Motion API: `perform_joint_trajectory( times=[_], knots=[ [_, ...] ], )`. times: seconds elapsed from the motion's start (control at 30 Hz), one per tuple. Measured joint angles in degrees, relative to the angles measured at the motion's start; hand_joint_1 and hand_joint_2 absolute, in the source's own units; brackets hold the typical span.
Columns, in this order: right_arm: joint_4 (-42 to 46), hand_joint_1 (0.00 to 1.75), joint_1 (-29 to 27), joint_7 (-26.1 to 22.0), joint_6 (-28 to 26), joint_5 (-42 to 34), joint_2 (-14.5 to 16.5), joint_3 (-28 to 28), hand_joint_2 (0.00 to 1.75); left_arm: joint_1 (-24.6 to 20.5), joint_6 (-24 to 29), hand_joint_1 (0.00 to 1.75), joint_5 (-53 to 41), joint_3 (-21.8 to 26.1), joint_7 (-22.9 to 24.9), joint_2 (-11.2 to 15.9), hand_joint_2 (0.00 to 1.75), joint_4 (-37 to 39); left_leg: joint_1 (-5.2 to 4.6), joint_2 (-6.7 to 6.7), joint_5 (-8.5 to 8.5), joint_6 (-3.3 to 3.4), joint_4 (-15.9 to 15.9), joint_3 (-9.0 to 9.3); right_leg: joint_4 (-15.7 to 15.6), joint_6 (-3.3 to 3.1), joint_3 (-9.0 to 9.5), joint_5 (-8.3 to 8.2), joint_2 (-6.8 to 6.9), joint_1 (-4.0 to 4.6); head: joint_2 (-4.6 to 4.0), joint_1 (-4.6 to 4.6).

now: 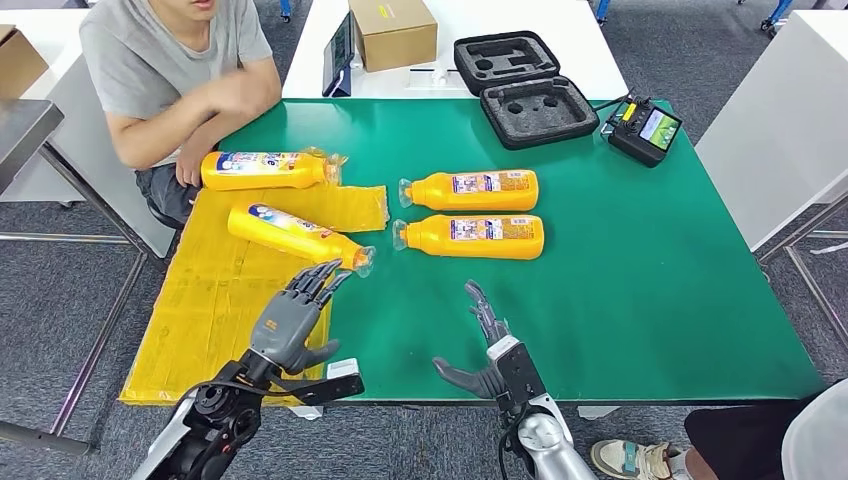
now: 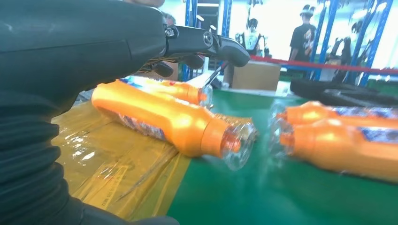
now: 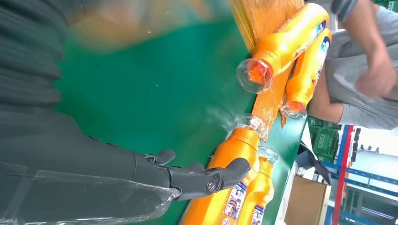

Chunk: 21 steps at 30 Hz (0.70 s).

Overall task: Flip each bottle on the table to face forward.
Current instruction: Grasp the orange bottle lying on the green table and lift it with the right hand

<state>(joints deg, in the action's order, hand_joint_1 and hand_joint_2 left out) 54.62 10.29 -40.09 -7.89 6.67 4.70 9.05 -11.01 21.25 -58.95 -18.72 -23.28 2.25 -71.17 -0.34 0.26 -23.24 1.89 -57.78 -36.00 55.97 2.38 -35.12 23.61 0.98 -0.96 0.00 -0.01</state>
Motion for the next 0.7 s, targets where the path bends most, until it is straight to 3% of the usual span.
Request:
perform_joint_trajectory(
  times=[0.23,0.6,0.7],
  knots=[
    [0.1,0.00,0.0,0.0,-1.6,0.8,0.0,0.0,1.75,1.9,1.0,0.00,3.2,-0.4,-1.9,-0.5,1.75,-4.0,0.00,0.00,0.00,0.00,0.0,0.00,0.0,0.00,0.00,0.00,0.00,0.00,0.00,0.00],
    [9.4,0.00,-3.1,0.0,-7.7,-0.3,-0.4,0.2,1.75,6.7,-1.4,0.00,26.1,-0.5,-12.5,-3.2,1.75,-13.4,-0.01,0.00,-0.03,0.01,0.0,-0.01,0.0,0.00,0.00,0.01,0.00,-0.01,0.00,-0.01],
    [12.6,0.00,-4.1,0.0,-8.5,-0.4,-0.4,0.2,1.75,7.4,-2.2,0.00,28.8,-0.5,-13.6,-3.7,1.75,-15.2,-0.01,0.00,-0.03,0.01,0.0,0.00,0.0,0.00,0.00,0.01,0.00,0.00,0.00,-0.01]
  ],
)
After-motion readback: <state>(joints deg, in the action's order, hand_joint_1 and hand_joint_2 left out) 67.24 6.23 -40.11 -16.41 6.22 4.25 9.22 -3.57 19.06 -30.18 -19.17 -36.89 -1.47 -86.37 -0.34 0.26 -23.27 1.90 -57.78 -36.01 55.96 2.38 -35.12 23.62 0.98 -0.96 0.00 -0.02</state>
